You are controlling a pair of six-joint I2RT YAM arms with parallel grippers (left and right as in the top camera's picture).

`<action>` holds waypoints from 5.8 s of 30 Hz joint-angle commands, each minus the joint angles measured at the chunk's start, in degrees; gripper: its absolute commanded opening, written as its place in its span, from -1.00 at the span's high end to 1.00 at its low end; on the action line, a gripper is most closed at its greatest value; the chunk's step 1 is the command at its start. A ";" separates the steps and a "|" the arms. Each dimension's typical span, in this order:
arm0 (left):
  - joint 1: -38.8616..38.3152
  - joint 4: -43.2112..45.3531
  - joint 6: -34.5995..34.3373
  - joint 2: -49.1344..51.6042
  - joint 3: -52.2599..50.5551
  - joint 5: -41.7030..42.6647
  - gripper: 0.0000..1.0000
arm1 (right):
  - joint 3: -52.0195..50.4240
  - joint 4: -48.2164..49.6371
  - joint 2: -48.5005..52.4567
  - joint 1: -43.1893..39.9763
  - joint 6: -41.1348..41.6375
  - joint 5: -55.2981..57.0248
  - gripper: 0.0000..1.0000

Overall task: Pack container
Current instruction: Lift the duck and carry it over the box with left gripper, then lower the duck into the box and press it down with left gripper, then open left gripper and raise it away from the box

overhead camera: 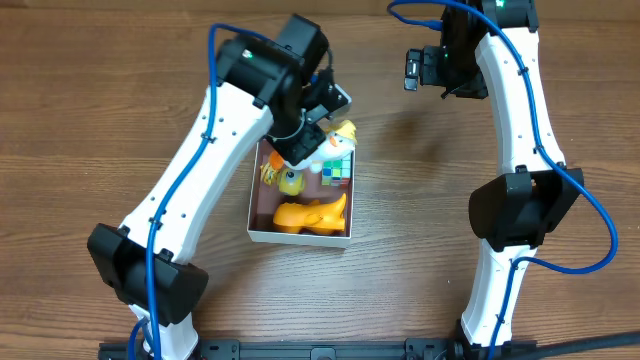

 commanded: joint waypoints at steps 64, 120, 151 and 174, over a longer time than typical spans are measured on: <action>-0.83 37.88 -0.96 -0.33 -50.73 -2.67 0.80 | 1.25 0.31 -0.52 0.09 0.46 0.72 -1.00; -0.68 28.46 -6.29 -0.35 -34.80 -4.11 -0.49 | 1.25 0.31 -0.52 0.09 0.46 0.72 -1.00; -0.70 22.97 -8.00 -0.35 -22.64 -3.93 -0.49 | 1.25 0.31 -0.52 0.09 0.46 0.72 -1.00; 9.31 13.81 -32.94 -0.35 3.72 -4.83 -1.00 | 1.25 0.31 -0.52 0.09 0.46 0.72 -1.00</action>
